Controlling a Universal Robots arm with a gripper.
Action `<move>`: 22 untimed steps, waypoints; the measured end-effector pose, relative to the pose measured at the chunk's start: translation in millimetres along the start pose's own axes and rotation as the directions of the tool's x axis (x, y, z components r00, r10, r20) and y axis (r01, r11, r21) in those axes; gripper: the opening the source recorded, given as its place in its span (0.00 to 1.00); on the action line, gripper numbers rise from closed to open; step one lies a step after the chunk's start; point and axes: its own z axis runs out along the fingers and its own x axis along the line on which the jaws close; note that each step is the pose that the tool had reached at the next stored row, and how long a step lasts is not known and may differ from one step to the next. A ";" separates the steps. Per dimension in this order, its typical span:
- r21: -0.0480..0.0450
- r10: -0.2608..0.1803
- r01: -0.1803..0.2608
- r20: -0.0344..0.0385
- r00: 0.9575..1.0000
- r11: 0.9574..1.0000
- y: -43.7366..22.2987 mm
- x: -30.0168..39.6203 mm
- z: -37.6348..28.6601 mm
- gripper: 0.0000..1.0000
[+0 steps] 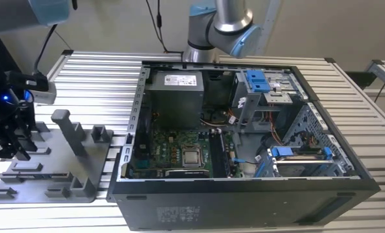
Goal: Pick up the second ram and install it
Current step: 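Pick up the second ram and move it above second insertion slot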
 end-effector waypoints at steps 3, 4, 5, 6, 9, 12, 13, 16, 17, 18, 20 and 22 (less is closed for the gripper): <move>0.000 -0.002 0.002 0.000 1.000 1.000 1.3 0.1 4.6 0.30; 0.000 -0.003 0.003 0.000 1.000 1.000 1.5 0.1 6.1 0.30; 0.000 -0.004 0.004 0.000 1.000 1.000 1.6 0.1 7.5 0.30; 0.000 -0.004 0.004 0.000 1.000 1.000 1.6 0.2 8.8 0.30; 0.000 -0.007 0.007 0.000 1.000 1.000 1.6 0.3 13.1 0.30; 0.000 -0.010 0.010 0.000 1.000 1.000 1.4 0.5 17.3 0.30; 0.000 -0.011 0.011 0.000 1.000 1.000 1.4 0.6 18.4 0.30; 0.000 -0.011 0.011 0.000 1.000 1.000 1.4 0.6 18.8 0.30; 0.000 -0.011 0.011 0.000 1.000 1.000 1.4 0.6 18.9 0.30; 0.000 -0.011 0.011 0.000 1.000 1.000 1.4 0.6 18.9 0.30; 0.000 -0.011 0.011 0.000 1.000 1.000 1.4 0.6 19.0 0.30; 0.000 -0.011 0.011 0.000 1.000 1.000 1.3 0.6 19.6 0.30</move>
